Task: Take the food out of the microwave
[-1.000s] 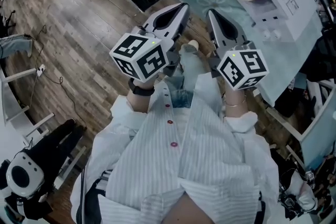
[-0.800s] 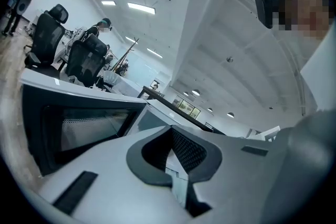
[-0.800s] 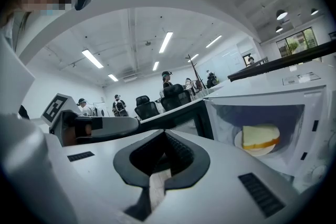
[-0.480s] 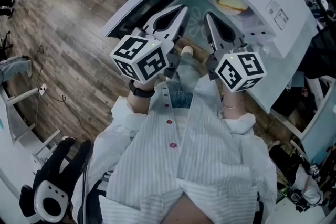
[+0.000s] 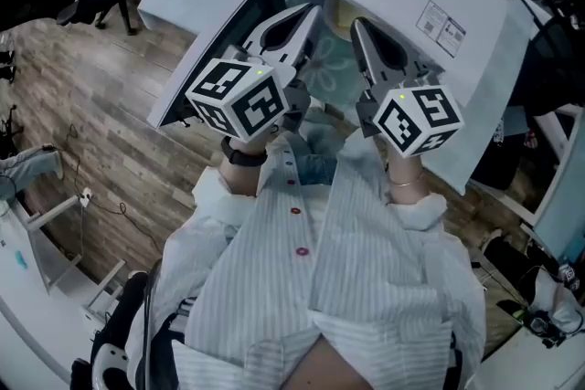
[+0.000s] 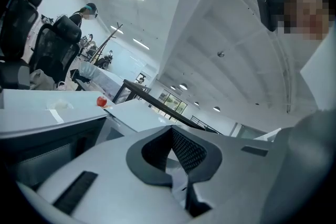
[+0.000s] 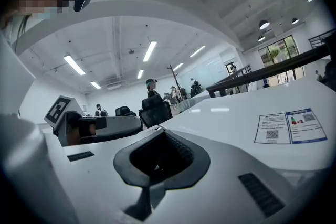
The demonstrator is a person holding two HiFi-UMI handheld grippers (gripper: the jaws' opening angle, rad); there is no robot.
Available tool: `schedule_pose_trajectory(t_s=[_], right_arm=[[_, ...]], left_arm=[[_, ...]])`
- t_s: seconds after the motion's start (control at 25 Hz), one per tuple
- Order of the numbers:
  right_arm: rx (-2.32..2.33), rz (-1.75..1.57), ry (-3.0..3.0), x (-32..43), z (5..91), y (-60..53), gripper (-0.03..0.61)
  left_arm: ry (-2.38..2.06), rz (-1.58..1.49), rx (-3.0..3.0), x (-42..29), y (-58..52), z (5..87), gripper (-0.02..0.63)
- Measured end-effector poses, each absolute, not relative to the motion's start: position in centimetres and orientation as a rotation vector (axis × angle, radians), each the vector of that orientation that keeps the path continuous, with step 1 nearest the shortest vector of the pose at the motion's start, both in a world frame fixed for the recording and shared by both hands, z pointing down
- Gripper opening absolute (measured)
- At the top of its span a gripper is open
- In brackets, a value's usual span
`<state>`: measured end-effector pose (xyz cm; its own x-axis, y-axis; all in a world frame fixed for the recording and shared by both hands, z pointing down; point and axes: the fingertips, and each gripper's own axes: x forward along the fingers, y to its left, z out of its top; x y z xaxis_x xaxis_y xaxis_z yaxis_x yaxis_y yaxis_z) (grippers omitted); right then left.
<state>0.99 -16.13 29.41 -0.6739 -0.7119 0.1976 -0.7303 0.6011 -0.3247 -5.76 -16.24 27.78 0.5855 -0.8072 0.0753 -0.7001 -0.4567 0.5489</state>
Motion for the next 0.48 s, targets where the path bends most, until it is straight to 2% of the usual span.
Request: schedule_pose_trajectory(t_s=[0.48], right_arm=[[1.396,0.615,-2.714,4.6,29.6,-18.2,0.032]], left_arm=[[-1.047,-0.223,2.353,-1.2,-19.8,27.4,0.008]])
